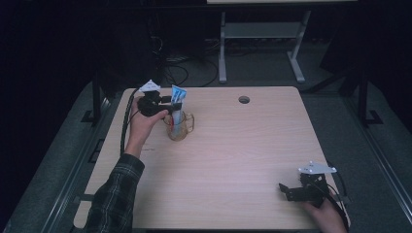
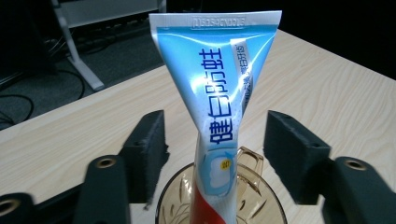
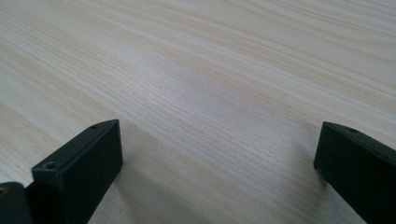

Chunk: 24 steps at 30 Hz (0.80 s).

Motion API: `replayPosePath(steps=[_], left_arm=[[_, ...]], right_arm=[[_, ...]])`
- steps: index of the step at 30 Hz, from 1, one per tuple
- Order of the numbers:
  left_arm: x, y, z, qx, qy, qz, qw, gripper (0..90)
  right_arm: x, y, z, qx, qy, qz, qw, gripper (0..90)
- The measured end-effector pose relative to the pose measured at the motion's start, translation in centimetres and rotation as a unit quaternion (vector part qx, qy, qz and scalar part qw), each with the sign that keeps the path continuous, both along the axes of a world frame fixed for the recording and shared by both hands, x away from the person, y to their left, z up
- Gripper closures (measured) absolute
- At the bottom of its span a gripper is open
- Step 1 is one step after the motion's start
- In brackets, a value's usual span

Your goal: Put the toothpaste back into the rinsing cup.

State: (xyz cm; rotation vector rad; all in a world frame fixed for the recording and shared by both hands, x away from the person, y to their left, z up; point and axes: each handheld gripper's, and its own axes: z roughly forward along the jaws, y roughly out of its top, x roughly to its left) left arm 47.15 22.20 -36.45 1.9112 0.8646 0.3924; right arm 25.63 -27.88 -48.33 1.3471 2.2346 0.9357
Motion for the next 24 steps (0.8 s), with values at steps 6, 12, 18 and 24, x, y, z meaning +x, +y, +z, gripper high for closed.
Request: replayPosePath(steps=[6, 12, 18, 24], left_arm=[[-0.7, 0.8, 0.4, 0.003, 0.002, 0.007, 1.0000, 33.5], [-1.5, 1.8, 0.3, 0.012, 0.015, 0.016, 0.9997, 32.6], [-2.7, 2.7, 0.3, 0.021, 0.023, 0.024, 0.9992, 31.3], [-3.7, 3.6, 0.3, 0.031, 0.034, 0.028, 0.9986, 29.7]], right_arm=[[0.0, 0.0, 0.0, 0.000, 0.000, 0.000, 1.0000, 0.5], [0.0, 0.0, 0.0, 0.000, 0.000, 0.000, 1.0000, 0.5], [0.0, 0.0, 0.0, 0.000, 0.000, 0.000, 1.0000, 0.5], [0.0, 0.0, 0.0, 0.000, 0.000, 0.000, 1.0000, 0.5]])
